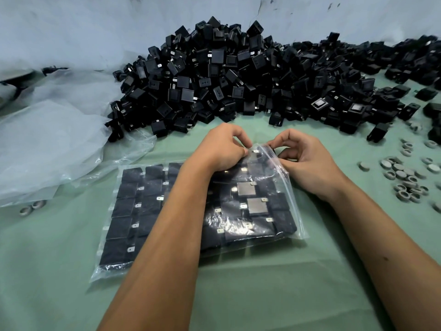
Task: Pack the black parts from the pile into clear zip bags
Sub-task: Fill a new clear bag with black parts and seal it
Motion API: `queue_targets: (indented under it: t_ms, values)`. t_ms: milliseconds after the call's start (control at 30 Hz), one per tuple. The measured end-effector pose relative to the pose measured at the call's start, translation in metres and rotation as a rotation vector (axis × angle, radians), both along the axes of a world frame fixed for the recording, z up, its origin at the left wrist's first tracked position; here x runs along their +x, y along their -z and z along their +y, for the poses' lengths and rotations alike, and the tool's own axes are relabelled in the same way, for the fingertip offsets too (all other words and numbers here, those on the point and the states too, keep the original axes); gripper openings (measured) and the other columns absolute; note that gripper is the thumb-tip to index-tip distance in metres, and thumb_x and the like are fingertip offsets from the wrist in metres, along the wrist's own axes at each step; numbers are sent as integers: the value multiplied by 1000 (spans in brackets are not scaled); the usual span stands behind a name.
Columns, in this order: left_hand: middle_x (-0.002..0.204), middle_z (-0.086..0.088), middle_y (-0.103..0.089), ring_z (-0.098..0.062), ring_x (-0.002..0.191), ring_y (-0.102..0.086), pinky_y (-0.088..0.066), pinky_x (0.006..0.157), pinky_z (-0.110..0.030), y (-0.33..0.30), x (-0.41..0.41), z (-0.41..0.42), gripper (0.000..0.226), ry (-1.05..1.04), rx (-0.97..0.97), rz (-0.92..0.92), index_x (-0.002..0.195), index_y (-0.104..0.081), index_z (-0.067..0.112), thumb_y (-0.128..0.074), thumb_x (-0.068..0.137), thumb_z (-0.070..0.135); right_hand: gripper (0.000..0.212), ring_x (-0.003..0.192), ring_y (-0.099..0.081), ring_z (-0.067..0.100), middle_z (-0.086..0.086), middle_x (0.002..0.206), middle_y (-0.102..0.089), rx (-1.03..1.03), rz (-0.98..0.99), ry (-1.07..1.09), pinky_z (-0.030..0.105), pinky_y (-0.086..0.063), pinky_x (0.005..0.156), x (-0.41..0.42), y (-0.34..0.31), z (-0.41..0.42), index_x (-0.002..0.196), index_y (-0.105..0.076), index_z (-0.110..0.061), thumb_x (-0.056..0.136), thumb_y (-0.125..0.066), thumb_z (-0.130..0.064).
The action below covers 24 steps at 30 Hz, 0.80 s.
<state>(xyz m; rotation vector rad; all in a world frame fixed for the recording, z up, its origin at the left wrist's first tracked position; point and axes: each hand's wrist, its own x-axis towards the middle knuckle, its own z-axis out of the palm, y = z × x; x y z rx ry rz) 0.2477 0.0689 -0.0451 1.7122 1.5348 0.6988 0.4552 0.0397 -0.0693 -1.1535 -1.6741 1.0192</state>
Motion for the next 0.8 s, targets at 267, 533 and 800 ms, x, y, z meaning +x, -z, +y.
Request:
queue_targets:
  t_ms: [267,533,800]
  values:
    - [85,2,-76,-7,67,-67,-45,47,-12,2,1,1,14,-15,42,17,94,-72,22,-68,94,8,27,75,-70,20,1,108,-77,-3,5,39,47,-60,78,1,4,4,97,-65,-11,81,-86,-8]
    - [85,5,-74,-9,75,-69,-46,60,-19,4,12,2,10,-16,147,40,92,-72,23,-66,98,17,36,70,-64,13,1,97,-76,12,-40,5,39,-57,72,1,6,5,94,-68,-16,71,-91,-31]
    - [78,1,-76,-16,71,-72,-56,67,-30,-2,20,12,16,-93,98,-13,84,-71,22,-81,84,10,28,72,-67,20,1,91,-75,82,-68,37,46,-61,76,2,10,6,92,-71,-18,75,-93,-23]
